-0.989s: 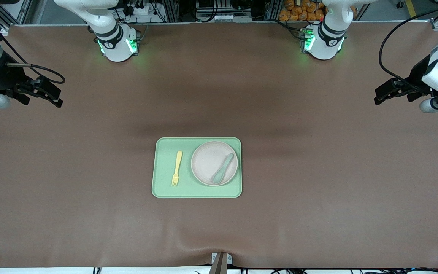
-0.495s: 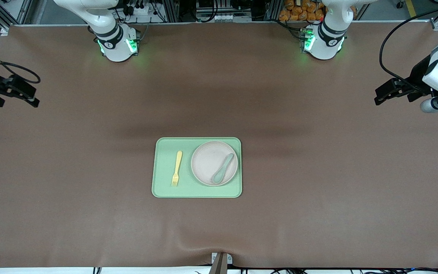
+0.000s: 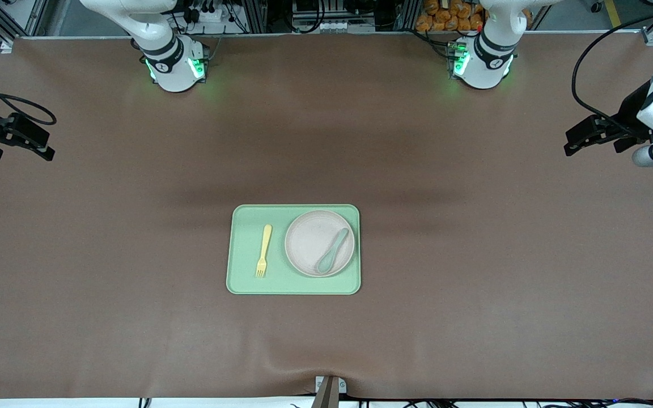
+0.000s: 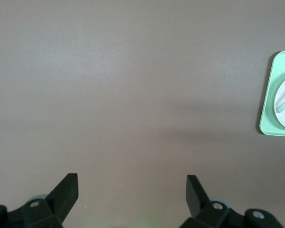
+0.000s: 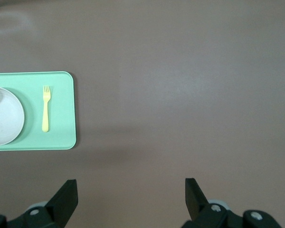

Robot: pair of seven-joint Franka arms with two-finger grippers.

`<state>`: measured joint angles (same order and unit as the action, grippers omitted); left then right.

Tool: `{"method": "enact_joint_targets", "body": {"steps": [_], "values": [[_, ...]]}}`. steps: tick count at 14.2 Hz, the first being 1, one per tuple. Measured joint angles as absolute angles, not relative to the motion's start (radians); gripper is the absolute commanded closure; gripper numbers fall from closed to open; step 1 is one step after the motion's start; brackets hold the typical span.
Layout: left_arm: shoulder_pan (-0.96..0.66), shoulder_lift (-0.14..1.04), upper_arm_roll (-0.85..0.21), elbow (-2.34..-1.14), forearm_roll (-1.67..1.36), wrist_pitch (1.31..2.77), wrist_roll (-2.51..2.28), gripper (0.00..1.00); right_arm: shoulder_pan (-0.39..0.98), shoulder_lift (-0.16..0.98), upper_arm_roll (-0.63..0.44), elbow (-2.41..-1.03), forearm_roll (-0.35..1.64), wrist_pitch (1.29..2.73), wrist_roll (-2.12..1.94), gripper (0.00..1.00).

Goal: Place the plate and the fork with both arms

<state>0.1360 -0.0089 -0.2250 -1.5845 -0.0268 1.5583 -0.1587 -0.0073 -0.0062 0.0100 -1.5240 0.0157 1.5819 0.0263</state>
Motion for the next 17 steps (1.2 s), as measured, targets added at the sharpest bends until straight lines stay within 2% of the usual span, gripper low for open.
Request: {"method": "enact_joint_targets", "body": {"steps": [17], "values": [[0.162, -0.014, -0.230, -1.573, -0.039, 1.527, -0.110, 0.00, -0.004, -0.005, 0.014, -1.522, 0.016, 1.583, 0.034, 0.00]]}}
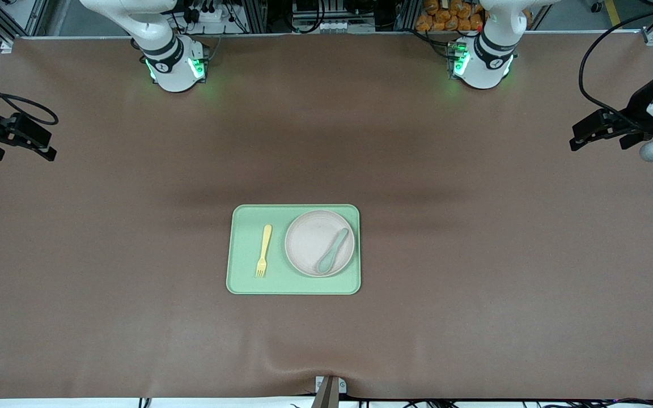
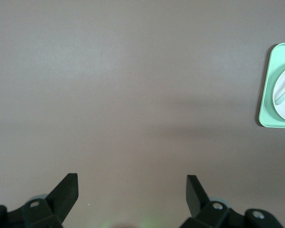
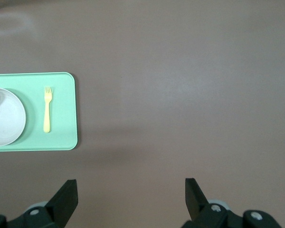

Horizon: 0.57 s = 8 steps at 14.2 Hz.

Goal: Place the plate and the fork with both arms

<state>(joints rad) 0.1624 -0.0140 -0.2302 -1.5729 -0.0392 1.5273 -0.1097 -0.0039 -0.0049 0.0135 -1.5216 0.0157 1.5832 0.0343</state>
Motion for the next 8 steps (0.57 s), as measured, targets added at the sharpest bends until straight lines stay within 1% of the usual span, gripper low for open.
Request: {"method": "enact_joint_targets", "body": {"steps": [4, 8], "values": [[0.162, -0.044, -0.230, -1.572, -0.039, 1.512, -0.110, 0.00, -0.004, -0.004, 0.015, -1.522, 0.016, 1.583, 0.034, 0.00], [0.163, -0.047, -0.224, -1.563, -0.039, 1.512, -0.110, 0.00, -0.003, -0.003, 0.016, -1.522, 0.016, 1.583, 0.034, 0.00]]}}
